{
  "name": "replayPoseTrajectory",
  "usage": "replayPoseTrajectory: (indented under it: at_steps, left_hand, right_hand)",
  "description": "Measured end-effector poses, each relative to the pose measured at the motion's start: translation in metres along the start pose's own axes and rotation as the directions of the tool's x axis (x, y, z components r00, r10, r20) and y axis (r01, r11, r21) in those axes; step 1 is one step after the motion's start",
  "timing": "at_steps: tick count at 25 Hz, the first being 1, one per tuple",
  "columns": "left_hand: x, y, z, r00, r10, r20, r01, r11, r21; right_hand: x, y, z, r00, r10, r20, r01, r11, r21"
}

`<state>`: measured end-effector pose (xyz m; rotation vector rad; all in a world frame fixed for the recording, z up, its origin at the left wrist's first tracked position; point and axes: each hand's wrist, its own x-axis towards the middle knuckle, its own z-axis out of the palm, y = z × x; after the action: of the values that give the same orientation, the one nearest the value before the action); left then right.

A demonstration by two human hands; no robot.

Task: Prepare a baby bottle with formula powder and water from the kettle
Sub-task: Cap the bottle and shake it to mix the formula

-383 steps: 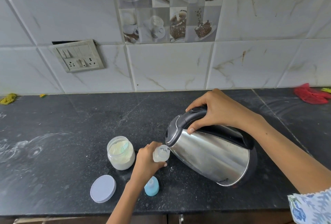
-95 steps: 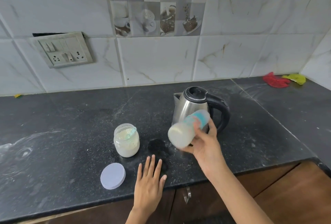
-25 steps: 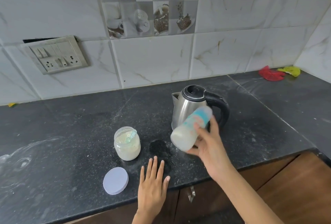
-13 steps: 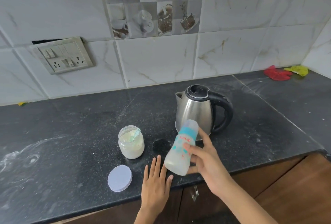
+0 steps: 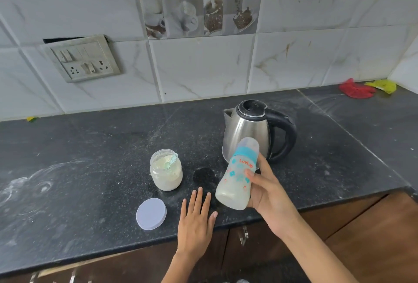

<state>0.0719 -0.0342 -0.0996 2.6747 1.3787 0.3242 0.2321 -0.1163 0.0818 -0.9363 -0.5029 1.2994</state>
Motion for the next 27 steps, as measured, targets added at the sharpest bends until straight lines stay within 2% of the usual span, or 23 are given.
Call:
replayPoseTrajectory:
  at_steps: [5,7,10,13,15,17,19,21,22,23,25,26,27]
  left_hand:
    - [0.000,0.000,0.001,1.000,-0.007,-0.008,0.007,1.000,0.019]
    - [0.000,0.000,0.001,1.000,-0.007,-0.009,0.007,1.000,0.020]
    - [0.000,0.000,0.000,1.000,-0.010,0.000,0.010,1.000,0.012]
    - [-0.001,0.000,-0.002,1.000,-0.011,-0.002,0.011,1.000,0.017]
    - [-0.001,0.001,-0.004,1.000,-0.015,0.003,0.015,1.000,0.017]
    - [0.000,0.002,-0.006,1.000,-0.020,0.013,0.019,1.000,0.018]
    - [-0.001,0.003,-0.008,1.000,-0.019,0.019,0.019,1.000,0.015]
    - [-0.001,0.003,-0.008,1.000,-0.023,0.010,0.022,1.000,0.009]
    - [0.000,0.003,-0.008,1.000,-0.025,0.004,0.025,1.000,0.005]
    - [0.002,0.004,-0.010,1.000,-0.029,0.006,0.029,1.000,0.000]
    - [0.008,0.004,-0.012,0.999,-0.040,0.031,0.041,0.999,-0.010]
    - [0.011,0.003,-0.011,0.999,-0.041,0.023,0.041,0.999,-0.012]
    - [0.013,0.003,-0.009,0.999,-0.034,0.008,0.034,0.999,-0.005]
  right_hand:
    - [0.004,-0.011,-0.008,0.990,-0.005,0.142,0.001,1.000,0.028]
    - [0.003,-0.015,-0.009,0.988,-0.008,0.156,0.000,0.999,0.052]
    - [-0.002,-0.017,-0.001,0.994,0.040,0.106,-0.051,0.994,0.099]
    - [0.001,-0.010,0.000,0.981,0.195,-0.022,-0.192,0.978,0.077]
    - [0.000,-0.009,-0.002,0.967,0.251,-0.035,-0.246,0.964,0.099]
    - [-0.001,-0.009,-0.005,0.964,0.263,-0.037,-0.262,0.964,0.041]
    - [-0.003,-0.013,-0.007,0.978,0.201,-0.051,-0.207,0.956,-0.210]
    - [-0.001,-0.019,-0.013,0.998,0.033,-0.053,-0.055,0.860,-0.507]
    - [-0.001,-0.023,-0.013,0.998,-0.057,-0.019,0.037,0.832,-0.554]
    - [0.001,-0.027,-0.013,0.991,-0.134,-0.006,0.112,0.851,-0.513]
    - [0.005,-0.030,-0.008,0.976,-0.209,-0.066,0.182,0.939,-0.291]
    - [0.003,-0.028,-0.001,0.978,-0.193,-0.080,0.171,0.960,-0.220]
    - [0.001,-0.021,0.004,0.988,-0.145,-0.055,0.129,0.966,-0.222]
